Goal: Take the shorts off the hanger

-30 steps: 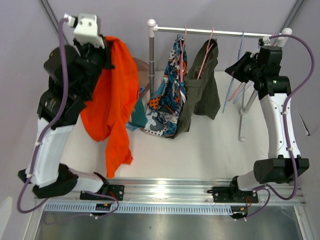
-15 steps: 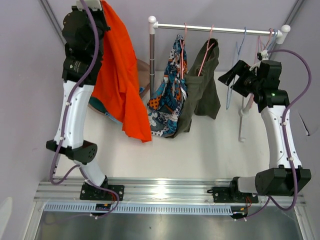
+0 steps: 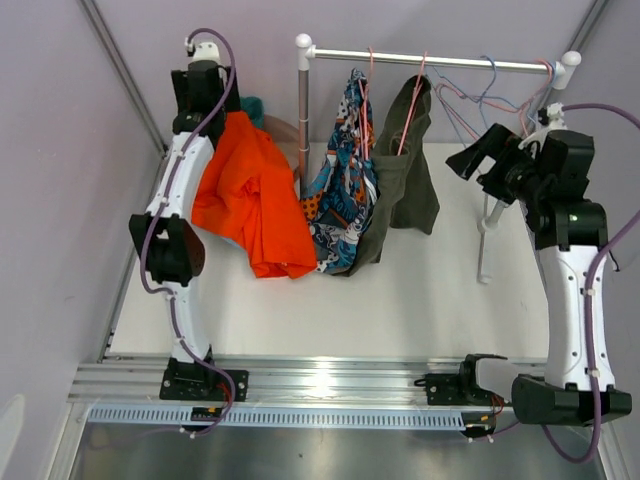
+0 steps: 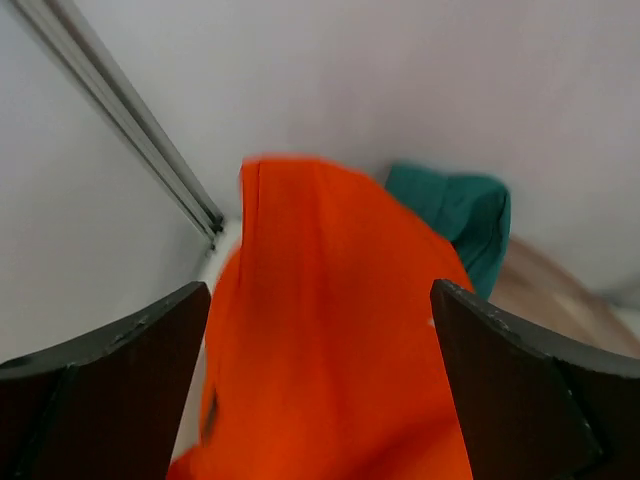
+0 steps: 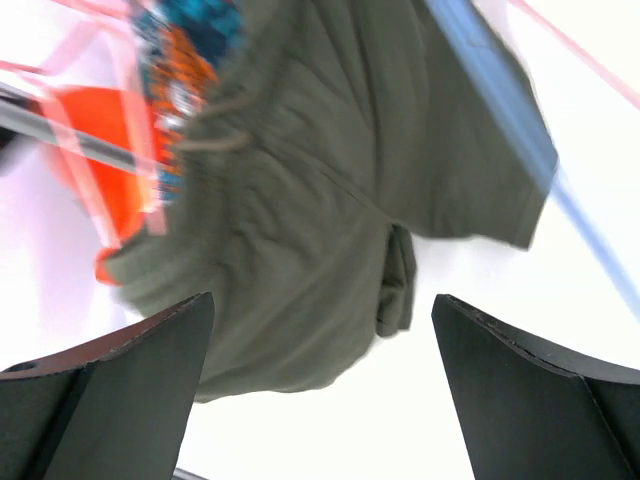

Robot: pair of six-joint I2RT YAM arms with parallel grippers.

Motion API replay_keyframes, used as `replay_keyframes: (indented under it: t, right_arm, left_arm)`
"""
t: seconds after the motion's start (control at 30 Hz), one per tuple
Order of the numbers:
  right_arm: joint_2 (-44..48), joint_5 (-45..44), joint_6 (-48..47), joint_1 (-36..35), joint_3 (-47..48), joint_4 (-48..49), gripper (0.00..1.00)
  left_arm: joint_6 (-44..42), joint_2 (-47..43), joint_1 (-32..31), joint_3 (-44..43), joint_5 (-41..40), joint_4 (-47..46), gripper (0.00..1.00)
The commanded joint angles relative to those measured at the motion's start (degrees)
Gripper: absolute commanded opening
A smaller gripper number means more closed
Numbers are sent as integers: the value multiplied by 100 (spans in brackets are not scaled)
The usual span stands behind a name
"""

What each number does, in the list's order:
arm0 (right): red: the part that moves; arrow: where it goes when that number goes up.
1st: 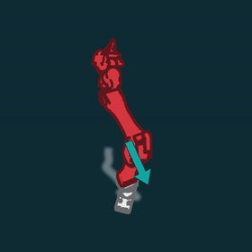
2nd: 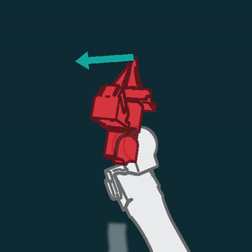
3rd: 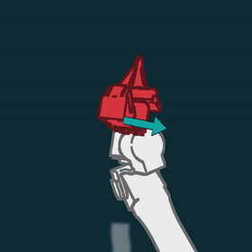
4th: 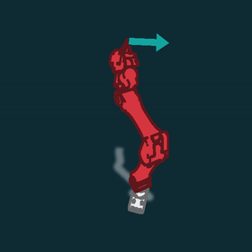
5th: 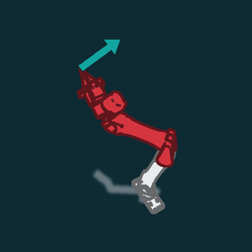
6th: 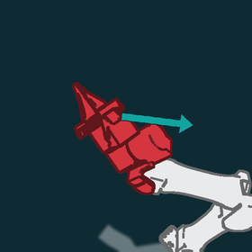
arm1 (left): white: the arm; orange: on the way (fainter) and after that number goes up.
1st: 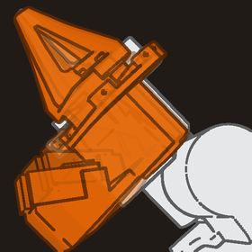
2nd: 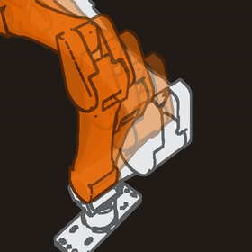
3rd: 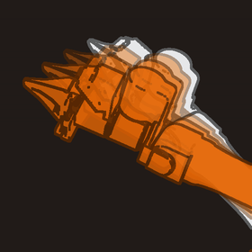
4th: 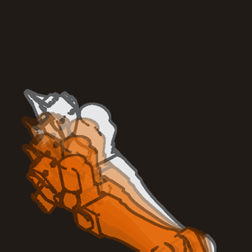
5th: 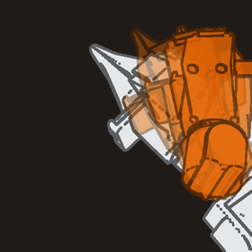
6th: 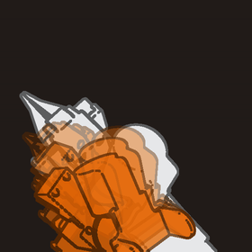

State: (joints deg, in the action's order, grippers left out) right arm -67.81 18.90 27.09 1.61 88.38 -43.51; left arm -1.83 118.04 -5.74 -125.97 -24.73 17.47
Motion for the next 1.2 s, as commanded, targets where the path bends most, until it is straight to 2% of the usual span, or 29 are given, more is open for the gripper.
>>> replay_keyframes:
  t: [0.0, 0.13, 0.2, 0.37, 0.43, 0.47, 0.6, 0.9, 1.17]
  right_arm:
    - [268, 35, 15, 15, 601, -175, 100]
    - [348, 272, 296, 15, 988, 95, 99]
    - [269, 421, 533, 6, 988, 324, 99]
    - [-337, 449, 710, -352, 1312, 861, 96]
    - [-758, 299, 649, -651, 1550, 923, 94]
    - [-908, 255, 613, -749, 1812, 914, 93]
    - [-1698, -70, 473, -1153, 2436, 835, 90]
    - [-2359, -439, 543, -1268, 2676, 1089, 86]
    - [-2842, -694, 701, -1619, 2711, 1371, 77]
  left_arm:
    - [577, -264, -77, -392, 258, 510, 99]
    - [719, -763, -330, -315, 311, 1021, 99]
    - [587, -1351, -515, -95, 320, 1030, 99]
    - [446, -2801, -1139, 1407, 653, 942, 99]
    - [569, -3572, -1245, 2083, 1046, 811, 99]
    - [743, -3830, -1246, 2773, 1171, 706, 99]
    - [947, -5120, -1263, 3965, 1567, 529, 99]
    - [947, -6459, -1263, 5897, 2069, 134, 99]
    - [868, -6662, -1254, 6392, 2157, -77, 98]
